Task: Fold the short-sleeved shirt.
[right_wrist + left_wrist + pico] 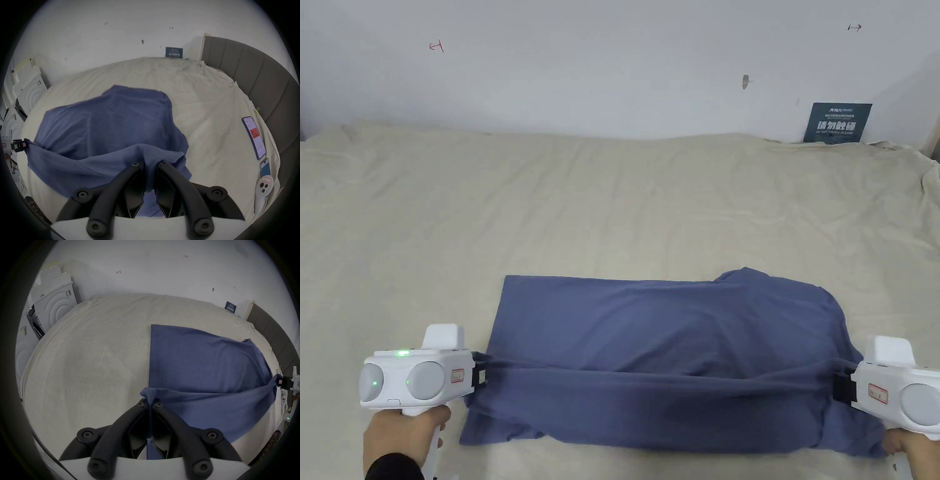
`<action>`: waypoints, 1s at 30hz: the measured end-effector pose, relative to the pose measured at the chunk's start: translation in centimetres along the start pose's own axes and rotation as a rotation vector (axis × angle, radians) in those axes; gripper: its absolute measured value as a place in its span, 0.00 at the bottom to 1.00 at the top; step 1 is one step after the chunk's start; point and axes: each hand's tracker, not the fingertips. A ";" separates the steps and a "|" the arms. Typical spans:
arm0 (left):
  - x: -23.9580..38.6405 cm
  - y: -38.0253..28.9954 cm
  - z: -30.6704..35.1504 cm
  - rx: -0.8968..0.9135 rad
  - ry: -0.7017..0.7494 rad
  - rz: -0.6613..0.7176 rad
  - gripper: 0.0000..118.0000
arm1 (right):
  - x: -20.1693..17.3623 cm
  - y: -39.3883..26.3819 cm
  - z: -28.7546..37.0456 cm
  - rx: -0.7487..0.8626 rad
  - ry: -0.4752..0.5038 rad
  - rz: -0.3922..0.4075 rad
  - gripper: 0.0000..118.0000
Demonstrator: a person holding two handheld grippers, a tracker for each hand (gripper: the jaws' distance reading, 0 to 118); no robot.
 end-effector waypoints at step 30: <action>0.6 -2.4 17.9 0.381 -0.032 0.060 0.85 | -2.0 -3.8 19.9 0.443 0.008 -0.018 0.65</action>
